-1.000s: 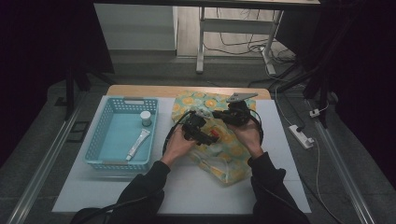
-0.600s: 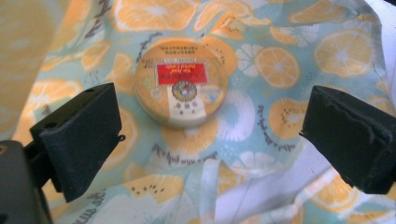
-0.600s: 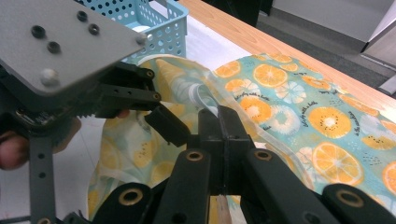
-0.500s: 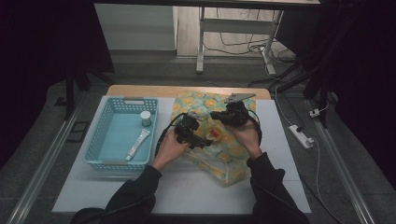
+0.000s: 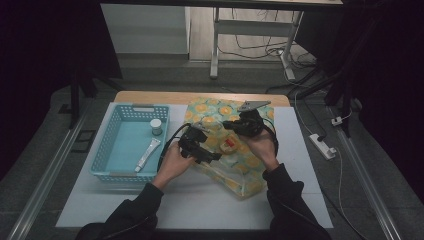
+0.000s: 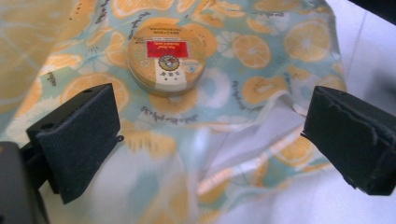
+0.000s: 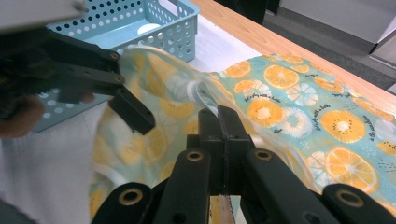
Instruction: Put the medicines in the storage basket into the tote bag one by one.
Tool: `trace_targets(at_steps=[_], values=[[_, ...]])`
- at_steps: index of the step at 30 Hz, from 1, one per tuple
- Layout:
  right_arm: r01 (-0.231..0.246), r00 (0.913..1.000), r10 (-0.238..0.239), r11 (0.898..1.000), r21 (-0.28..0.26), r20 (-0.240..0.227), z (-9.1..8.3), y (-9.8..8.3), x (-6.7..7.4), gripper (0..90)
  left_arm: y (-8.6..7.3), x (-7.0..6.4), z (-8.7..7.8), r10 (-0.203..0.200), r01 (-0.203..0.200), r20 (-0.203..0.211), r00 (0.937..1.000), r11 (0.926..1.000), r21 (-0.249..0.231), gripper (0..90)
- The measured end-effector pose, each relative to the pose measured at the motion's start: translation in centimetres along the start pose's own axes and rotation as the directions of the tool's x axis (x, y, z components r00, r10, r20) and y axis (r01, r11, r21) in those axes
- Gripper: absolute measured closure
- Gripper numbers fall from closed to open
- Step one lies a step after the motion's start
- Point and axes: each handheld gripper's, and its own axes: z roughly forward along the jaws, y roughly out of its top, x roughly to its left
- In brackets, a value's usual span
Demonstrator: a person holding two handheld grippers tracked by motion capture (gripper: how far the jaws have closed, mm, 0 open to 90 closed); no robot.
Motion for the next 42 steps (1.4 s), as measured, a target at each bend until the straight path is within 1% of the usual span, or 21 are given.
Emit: trace_targets(at_steps=[5, 10, 15, 18, 20, 23, 24, 26, 28, 33, 35, 39, 42], values=[[-0.001, 1.0000, 0.001, 1.000, 0.000, -0.002, 0.1, 0.0, 0.0, 90.0, -0.6, -0.5, -1.3, 0.008, -0.008, 0.003, 1.0000, 0.9998, -0.020, 3.2], [-0.001, 1.0000, 0.001, 1.000, 0.002, -0.001, 0.2, -0.1, 0.0, 90.0, -1.2, -0.6, -2.8, -0.002, 0.002, 0.004, 1.0000, 0.9990, -0.044, 2.7], [0.000, 1.0000, 0.000, 1.000, 0.007, -0.002, 0.2, -0.1, 0.1, 90.0, -1.9, -0.5, -4.0, -0.012, 0.013, 0.007, 0.9999, 0.9980, -0.062, 0.2], [-0.003, 1.0000, 0.003, 1.000, 0.007, -0.001, 0.3, -0.1, 0.1, 90.0, -2.6, -0.2, -4.8, -0.026, 0.026, -0.004, 0.9997, 0.9963, -0.082, 0.0], [-0.003, 1.0000, 0.003, 1.000, 0.009, -0.001, 0.3, -0.2, 0.0, 90.0, -3.0, 0.0, -5.2, -0.027, 0.026, -0.007, 0.9996, 0.9958, -0.088, 0.0], [-0.006, 1.0000, 0.006, 1.000, 0.010, -0.001, 0.3, -0.2, 0.0, 90.0, -3.6, 0.1, -6.0, -0.030, 0.028, -0.025, 0.9992, 0.9952, -0.094, 0.0], [-0.005, 1.0000, 0.005, 1.000, 0.011, -0.001, 0.3, -0.2, 0.0, 90.0, -3.8, 0.2, -6.3, -0.037, 0.034, -0.027, 0.9990, 0.9944, -0.100, 0.0], [-0.007, 1.0000, 0.007, 1.000, 0.010, 0.000, 0.3, -0.2, 0.0, 90.0, -4.3, 0.4, -6.8, -0.056, 0.052, -0.036, 0.9978, 0.9918, -0.117, 0.0], [-0.007, 1.0000, 0.007, 1.000, 0.010, 0.000, 0.3, -0.3, -0.1, 90.0, -4.7, 0.6, -7.3, -0.072, 0.067, -0.033, 0.9969, 0.9898, -0.126, 0.1], [-0.007, 1.0000, 0.007, 1.000, 0.010, 0.003, 0.3, -0.3, -0.1, 90.0, -5.5, 1.4, -8.6, -0.101, 0.095, -0.042, 0.9940, 0.9867, -0.132, 0.4], [-0.006, 1.0000, 0.006, 1.000, 0.010, 0.003, 0.2, -0.3, -0.1, 90.0, -5.8, 1.8, -9.1, -0.109, 0.101, -0.054, 0.9926, 0.9853, -0.138, 0.4], [-0.007, 1.0000, 0.007, 1.000, 0.010, 0.005, 0.2, -0.3, -0.2, 90.0, -6.4, 2.6, -10.0, -0.121, 0.111, -0.075, 0.9898, 0.9849, -0.133, 0.3], [-0.007, 1.0000, 0.007, 1.000, 0.010, 0.005, 0.1, -0.3, -0.2, 90.0, -6.7, 3.3, -10.8, -0.133, 0.119, -0.106, 0.9855, 0.9841, -0.132, 0.0]])
